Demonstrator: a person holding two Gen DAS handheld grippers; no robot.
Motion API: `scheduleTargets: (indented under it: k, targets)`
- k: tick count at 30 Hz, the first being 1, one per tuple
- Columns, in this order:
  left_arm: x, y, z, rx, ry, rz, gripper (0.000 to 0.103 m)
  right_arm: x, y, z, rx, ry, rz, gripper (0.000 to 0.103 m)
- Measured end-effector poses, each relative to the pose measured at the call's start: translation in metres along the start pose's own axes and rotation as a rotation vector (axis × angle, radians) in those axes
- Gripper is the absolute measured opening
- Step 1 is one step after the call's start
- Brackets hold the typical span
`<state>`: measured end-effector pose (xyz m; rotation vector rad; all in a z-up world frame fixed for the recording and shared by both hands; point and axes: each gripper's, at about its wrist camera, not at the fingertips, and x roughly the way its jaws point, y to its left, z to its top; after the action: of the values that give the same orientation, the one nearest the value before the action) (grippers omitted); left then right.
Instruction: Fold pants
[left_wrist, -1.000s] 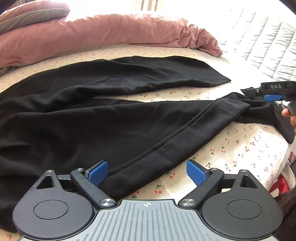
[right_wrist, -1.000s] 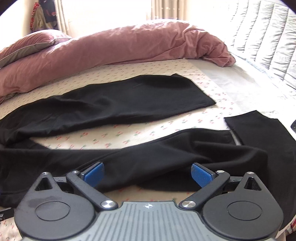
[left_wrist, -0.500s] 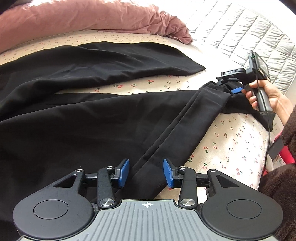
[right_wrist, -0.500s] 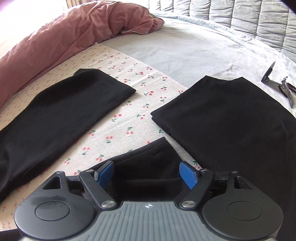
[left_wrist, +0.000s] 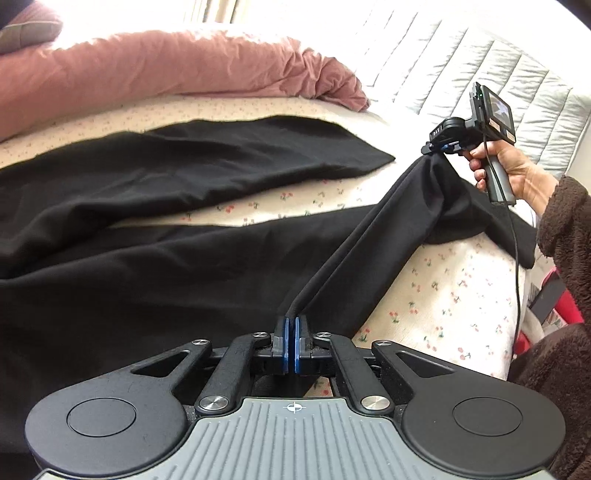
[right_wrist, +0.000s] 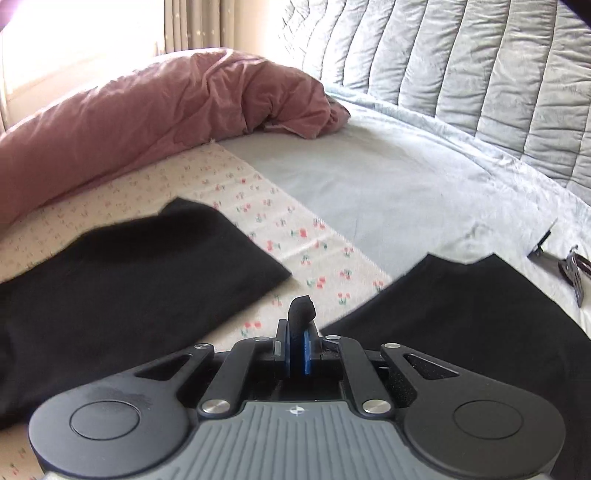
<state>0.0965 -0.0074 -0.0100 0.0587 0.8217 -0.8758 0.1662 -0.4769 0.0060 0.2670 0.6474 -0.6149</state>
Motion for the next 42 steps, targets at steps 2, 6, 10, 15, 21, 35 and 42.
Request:
scheduleTargets:
  k: [2, 6, 10, 15, 21, 35, 42]
  targets:
    - [-0.015, -0.004, 0.005, 0.008, -0.055, -0.022, 0.0, -0.019, -0.003, 0.025, 0.011, -0.056, 0.044, 0.006]
    - [-0.043, -0.012, 0.017, 0.011, -0.139, -0.046, 0.0, -0.065, -0.006, 0.062, 0.027, -0.158, 0.115, 0.006]
    - [-0.066, -0.02, 0.023, 0.017, -0.179, -0.085, 0.0, -0.103, -0.019, 0.068, 0.017, -0.231, 0.142, 0.006]
    - [-0.061, -0.032, 0.002, 0.027, -0.103, -0.132, 0.0, -0.095, -0.052, 0.027, 0.01, -0.148, 0.124, 0.006]
    - [-0.034, -0.043, -0.036, 0.048, 0.054, -0.116, 0.0, -0.068, -0.106, -0.064, 0.082, 0.028, 0.142, 0.006]
    - [-0.034, -0.041, -0.068, 0.141, 0.265, -0.178, 0.008, -0.111, -0.159, -0.14, -0.062, 0.12, 0.186, 0.057]
    - [-0.061, -0.026, -0.041, 0.093, 0.038, -0.069, 0.073, -0.081, -0.152, -0.101, -0.001, 0.042, 0.238, 0.062]
